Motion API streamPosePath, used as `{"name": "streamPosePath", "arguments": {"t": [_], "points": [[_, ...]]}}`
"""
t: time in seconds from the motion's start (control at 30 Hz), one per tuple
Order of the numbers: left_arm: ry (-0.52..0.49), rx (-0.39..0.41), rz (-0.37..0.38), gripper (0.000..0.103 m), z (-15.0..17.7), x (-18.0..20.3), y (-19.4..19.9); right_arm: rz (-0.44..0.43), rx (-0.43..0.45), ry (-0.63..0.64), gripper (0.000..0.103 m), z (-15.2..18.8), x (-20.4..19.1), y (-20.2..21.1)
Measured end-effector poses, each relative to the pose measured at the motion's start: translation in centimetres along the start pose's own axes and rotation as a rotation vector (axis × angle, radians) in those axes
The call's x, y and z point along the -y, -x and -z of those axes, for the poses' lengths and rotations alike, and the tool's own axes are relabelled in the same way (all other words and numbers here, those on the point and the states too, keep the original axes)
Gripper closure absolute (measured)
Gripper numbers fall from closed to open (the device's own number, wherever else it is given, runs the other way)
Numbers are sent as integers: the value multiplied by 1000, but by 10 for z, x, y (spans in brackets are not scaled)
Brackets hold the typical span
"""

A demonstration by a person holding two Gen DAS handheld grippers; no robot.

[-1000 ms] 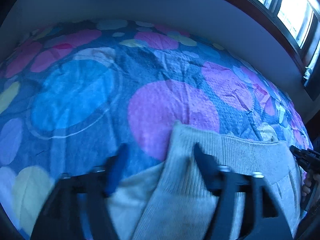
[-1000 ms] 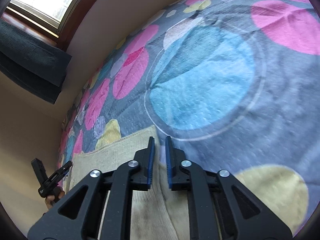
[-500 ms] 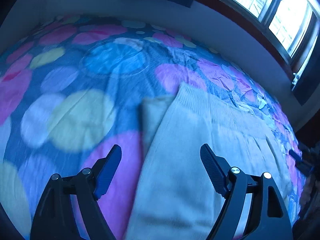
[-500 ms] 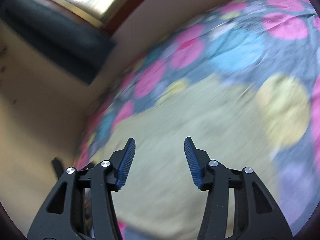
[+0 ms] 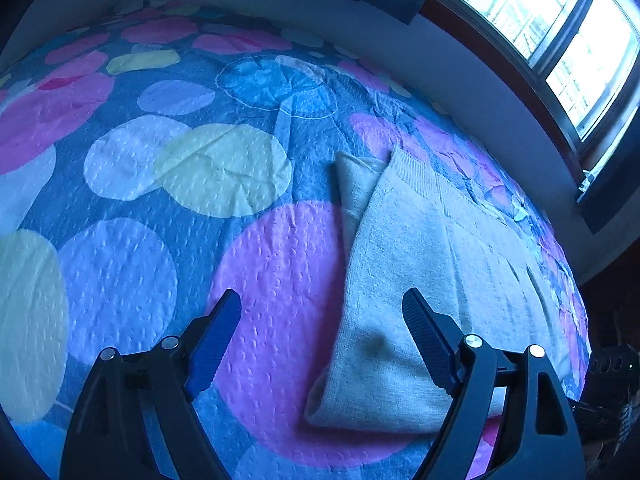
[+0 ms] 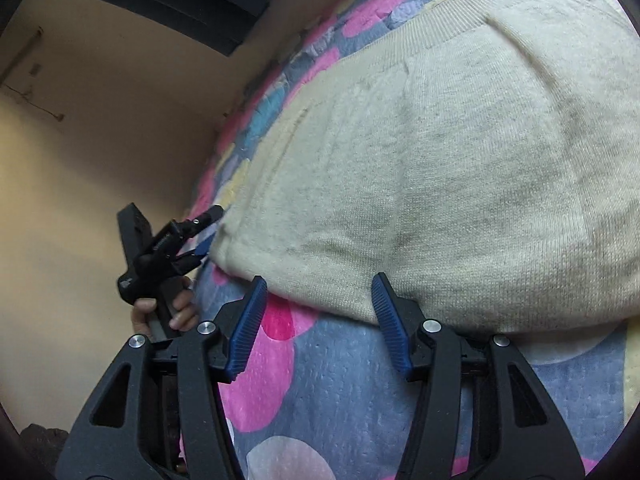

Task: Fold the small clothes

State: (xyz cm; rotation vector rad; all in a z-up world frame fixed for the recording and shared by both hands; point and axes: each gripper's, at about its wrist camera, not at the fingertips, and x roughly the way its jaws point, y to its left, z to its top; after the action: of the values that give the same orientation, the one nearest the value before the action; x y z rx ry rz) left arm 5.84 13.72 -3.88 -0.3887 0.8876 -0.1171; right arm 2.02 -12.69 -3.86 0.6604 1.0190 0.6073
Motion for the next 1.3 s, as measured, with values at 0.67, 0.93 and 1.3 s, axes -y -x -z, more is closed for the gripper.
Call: {"name": "streamPosePath", "arguments": {"t": [0.67,0.93,1.3], "points": [[-32,-197,385,22,-67,-2,-76,-10,36,52,48,15,-3,10],[-105,-221,378,26,-66,12,-75,-15,38,51,48,15,-3,10],[-92,-264,403,45,-68,19,-89,-25,41,53,47,15,-3,9]]}}
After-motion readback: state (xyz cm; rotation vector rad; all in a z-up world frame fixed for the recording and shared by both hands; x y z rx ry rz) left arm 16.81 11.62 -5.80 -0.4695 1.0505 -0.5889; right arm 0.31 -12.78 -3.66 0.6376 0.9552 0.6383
